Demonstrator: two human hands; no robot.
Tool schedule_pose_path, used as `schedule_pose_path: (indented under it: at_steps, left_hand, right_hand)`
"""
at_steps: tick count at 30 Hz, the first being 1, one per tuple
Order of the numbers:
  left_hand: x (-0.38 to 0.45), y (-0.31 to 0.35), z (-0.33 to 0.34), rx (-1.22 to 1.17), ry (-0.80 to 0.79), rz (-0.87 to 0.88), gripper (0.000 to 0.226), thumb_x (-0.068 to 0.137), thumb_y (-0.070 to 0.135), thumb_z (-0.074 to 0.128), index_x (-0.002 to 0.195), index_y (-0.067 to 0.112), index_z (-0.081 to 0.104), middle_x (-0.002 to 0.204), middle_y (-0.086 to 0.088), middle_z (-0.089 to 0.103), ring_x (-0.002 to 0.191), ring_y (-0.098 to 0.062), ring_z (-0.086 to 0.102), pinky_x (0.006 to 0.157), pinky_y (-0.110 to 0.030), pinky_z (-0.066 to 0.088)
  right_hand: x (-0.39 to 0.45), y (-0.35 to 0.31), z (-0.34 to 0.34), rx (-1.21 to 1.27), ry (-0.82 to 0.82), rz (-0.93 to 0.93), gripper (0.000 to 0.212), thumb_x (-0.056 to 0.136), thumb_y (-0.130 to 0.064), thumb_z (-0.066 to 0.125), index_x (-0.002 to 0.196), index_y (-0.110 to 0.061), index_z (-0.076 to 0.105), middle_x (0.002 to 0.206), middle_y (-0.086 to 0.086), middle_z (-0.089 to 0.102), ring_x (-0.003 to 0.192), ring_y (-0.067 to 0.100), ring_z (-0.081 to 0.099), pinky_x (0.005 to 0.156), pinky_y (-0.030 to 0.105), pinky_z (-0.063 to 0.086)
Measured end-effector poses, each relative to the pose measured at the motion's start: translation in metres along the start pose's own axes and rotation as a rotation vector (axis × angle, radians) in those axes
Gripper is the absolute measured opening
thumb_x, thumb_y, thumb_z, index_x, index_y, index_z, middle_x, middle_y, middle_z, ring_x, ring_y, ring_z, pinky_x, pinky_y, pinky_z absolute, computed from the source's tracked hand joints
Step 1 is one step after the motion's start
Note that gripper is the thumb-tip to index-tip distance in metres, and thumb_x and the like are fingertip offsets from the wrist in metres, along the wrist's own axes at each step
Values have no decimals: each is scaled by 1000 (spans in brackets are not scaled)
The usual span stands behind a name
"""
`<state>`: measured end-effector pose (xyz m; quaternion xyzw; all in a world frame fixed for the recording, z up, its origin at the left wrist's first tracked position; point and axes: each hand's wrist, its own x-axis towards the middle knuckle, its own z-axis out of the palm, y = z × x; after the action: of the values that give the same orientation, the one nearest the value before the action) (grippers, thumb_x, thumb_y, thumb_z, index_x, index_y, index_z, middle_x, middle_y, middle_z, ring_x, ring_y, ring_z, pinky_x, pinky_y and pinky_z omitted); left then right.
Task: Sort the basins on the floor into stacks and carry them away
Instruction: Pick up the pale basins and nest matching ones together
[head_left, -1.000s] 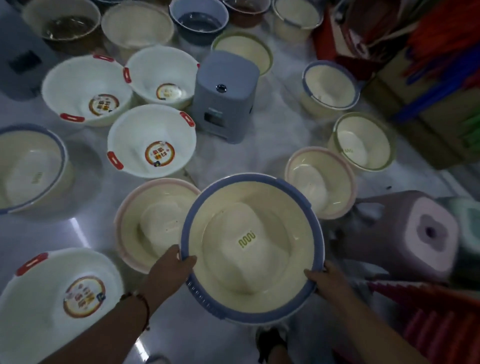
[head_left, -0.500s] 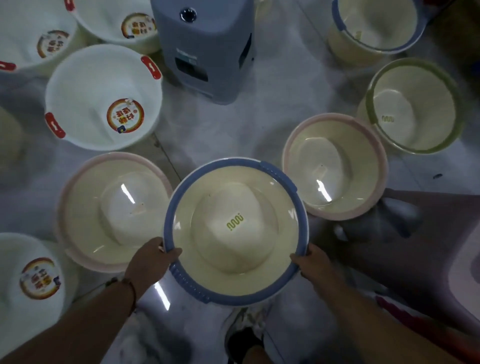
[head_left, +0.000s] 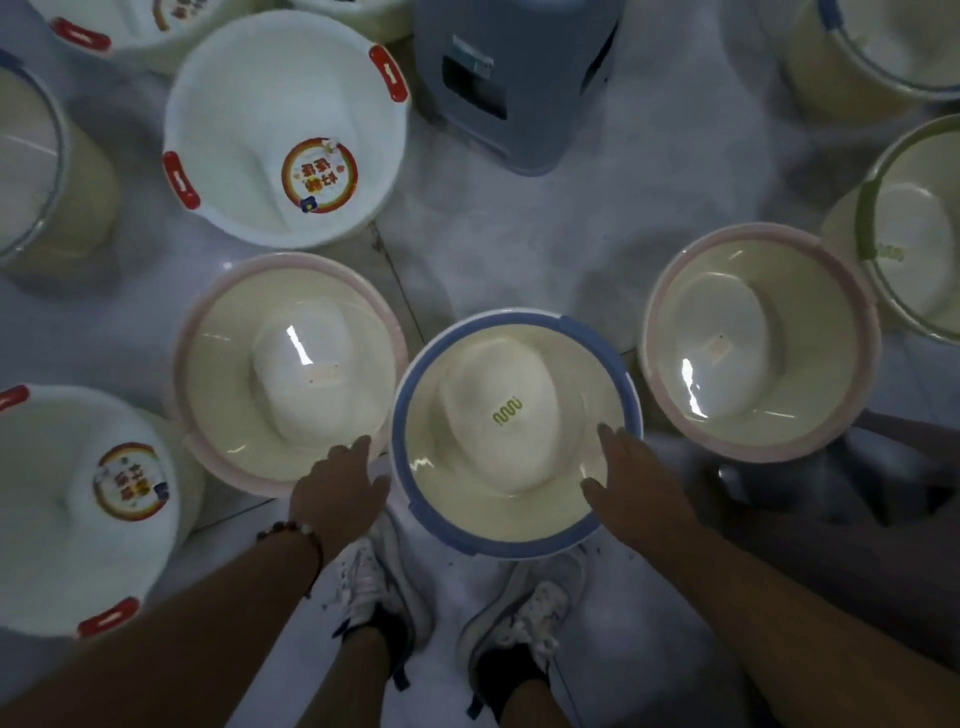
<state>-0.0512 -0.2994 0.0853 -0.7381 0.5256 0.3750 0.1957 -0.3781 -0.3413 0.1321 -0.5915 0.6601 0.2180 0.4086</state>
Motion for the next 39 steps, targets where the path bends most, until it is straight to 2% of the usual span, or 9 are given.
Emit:
schedule_pose_path:
  at_steps: [3,10,14,19,22,25,28,32,39]
  left_hand:
    - [-4,-15,-22,132,133,119,65,92,42,53,149,13,38,143,-19,47,120,-38,55,95,-49,49]
    - [10,-65,-75,332,148,100,71,97,48,42,157,27,10,164,-13,6,148,-35,15,116,-52,18]
    - [27,-108,-75,403,183,68,74,95,48,44,157,27,9,163,-16,11,147,-37,18,114,-54,20]
    - [44,-161,-44,379,222,34,77,86,45,61,153,23,29,149,-23,40,127,-40,48,99,-50,43]
    - [53,-174,-13,78,209,-208,76,95,50,46,156,20,12,141,-21,42,117,-35,52,90,-44,48]
    - [64,-169,5,-719,253,-468,82,94,38,58,154,9,11,145,-20,41,127,-37,47,100,-43,43]
    - [79,-166,16,-1191,324,-586,77,91,22,65,152,10,19,148,-13,41,132,-31,46,110,-47,39]
    - [77,-179,12,-1225,324,-645,51,84,19,64,131,7,49,120,-17,62,106,-37,63,89,-56,54]
    - [43,-183,-41,-1294,228,-552,5,90,15,62,91,11,60,95,-15,66,86,-33,66,81,-49,59]
  right_hand:
    - [0,-55,-17,-240,13,-154,75,97,-42,43,155,-19,2,162,9,9,148,30,13,118,42,16]
    - [19,-165,-20,-438,94,-403,69,100,-43,36,155,-21,0,163,7,3,150,30,5,120,45,5]
    - [48,-217,-3,-471,112,-443,70,98,-40,42,155,-20,7,162,9,11,149,32,12,121,46,10]
    - [110,-259,26,-522,115,-429,75,94,-45,48,154,-21,10,161,13,14,146,36,17,120,49,13]
    - [151,-268,43,-268,116,-270,85,87,-42,61,152,-12,15,148,18,34,137,37,35,114,48,29]
    - [179,-271,59,32,95,-120,88,82,-33,68,148,-6,17,141,20,41,129,37,43,106,46,40]
    - [191,-271,66,77,199,-76,77,78,-26,69,140,-8,28,127,18,51,115,38,53,97,47,48]
    - [190,-270,48,190,215,-94,48,81,-11,67,126,-10,49,104,5,56,99,28,59,82,31,45]
    - [162,-283,-14,623,192,-119,45,74,1,66,117,-8,65,91,7,62,79,22,58,63,29,48]
